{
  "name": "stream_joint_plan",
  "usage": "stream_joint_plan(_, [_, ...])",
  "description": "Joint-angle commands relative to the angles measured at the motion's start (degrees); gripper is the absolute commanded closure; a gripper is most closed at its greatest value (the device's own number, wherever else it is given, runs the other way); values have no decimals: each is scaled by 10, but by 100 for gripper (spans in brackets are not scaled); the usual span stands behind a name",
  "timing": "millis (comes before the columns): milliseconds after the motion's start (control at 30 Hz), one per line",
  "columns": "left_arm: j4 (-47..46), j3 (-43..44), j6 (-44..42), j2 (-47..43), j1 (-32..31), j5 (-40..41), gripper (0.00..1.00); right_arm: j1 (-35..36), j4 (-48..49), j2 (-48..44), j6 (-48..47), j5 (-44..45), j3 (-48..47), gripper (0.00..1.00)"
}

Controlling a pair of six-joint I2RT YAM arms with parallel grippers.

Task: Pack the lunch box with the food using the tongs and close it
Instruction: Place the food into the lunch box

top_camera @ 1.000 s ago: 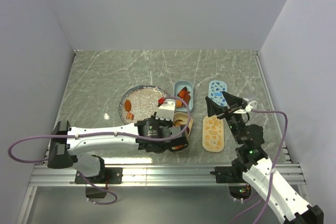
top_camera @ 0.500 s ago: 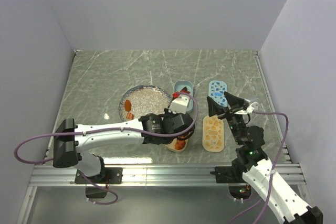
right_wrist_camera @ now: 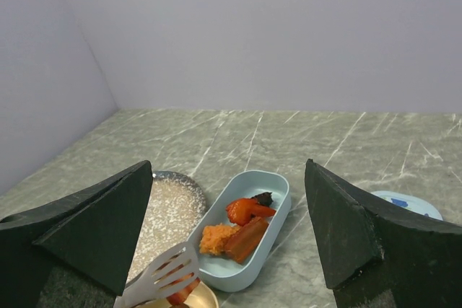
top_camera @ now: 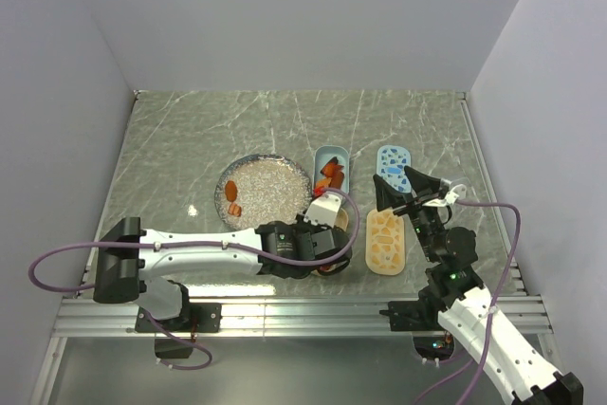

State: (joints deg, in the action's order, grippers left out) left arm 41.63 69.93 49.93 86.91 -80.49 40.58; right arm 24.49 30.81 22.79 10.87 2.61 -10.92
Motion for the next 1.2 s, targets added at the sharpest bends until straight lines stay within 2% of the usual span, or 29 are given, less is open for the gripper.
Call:
stream_joint_plan(0, [8, -5, 31, -9, -7, 14, 76, -4, 24, 4, 4, 6, -2, 7])
stream_joint_plan(267, [28, 1, 45, 3, -25, 14, 74, -4, 25, 10, 3, 6, -4, 7])
stream_joint_plan(367, [35, -1, 53, 3, -26, 17, 67, -5, 25, 12, 3, 6, -5, 7])
stream_joint_plan(500, [43, -1, 61, -1, -29, 20, 50, -5, 27, 16, 3, 6, -5, 7])
stream_joint_plan(600, [47, 2, 63, -1, -31, 26, 47, -5, 26, 18, 3, 3, -7, 7])
stream_joint_plan(1033, [90, 35, 84, -39, -34, 112, 57, -6, 29, 20, 2, 0, -7, 7])
stream_joint_plan(1167, [166, 21, 160, -56, -27, 151, 56, -6, 29, 20, 3, -2, -7, 7])
